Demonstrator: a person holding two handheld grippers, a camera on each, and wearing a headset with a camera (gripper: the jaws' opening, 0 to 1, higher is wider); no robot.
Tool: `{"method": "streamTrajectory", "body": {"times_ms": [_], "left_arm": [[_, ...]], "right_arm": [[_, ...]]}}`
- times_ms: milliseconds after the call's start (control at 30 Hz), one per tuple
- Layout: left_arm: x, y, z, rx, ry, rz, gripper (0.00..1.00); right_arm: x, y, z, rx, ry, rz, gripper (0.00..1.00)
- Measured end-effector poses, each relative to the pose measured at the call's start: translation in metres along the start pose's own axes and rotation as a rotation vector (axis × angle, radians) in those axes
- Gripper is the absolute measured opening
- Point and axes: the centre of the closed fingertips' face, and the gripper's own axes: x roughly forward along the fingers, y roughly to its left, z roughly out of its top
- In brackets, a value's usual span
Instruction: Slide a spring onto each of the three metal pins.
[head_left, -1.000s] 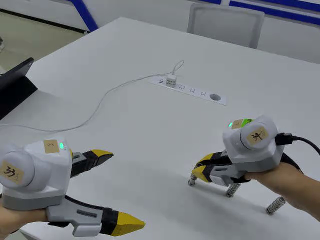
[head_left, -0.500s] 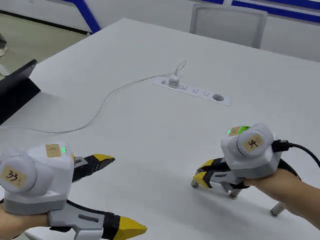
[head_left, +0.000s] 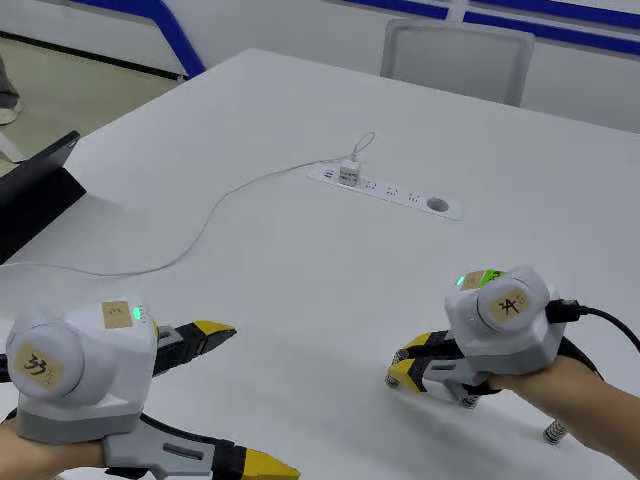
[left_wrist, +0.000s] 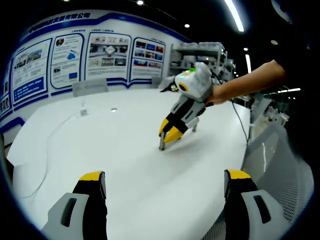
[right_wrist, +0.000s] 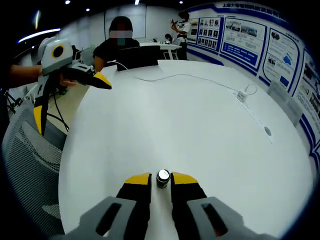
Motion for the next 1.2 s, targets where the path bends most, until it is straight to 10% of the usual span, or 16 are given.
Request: {"method": "streamTrajectory", "body": {"times_ms": [533,767,1033,1200], "left_arm": [[0.006,-0.009,0.013,0.028,-0.005,-0.029,1.00],[0.010,-0.013,0.024,0.023,-0.039,-0.014,1.00],[0.007,-0.008,0.033,0.012,-0.062,0.014,1.00],[0.004,-0.008,0.044,0.015,-0.085,0.029,1.00]], "right_arm": [[-0.033,0.002,0.011,-0.025,-0.075,-0.068,0.21],[-0.070,0.007,0.023,0.196,-0.291,-0.131,0.29],[-0.120,0.009,-0.026,0.264,-0.313,-0.233,0.31],[-0.164,-0.003,-0.066,0.348,-0.349,-0.394,0.39]]}}
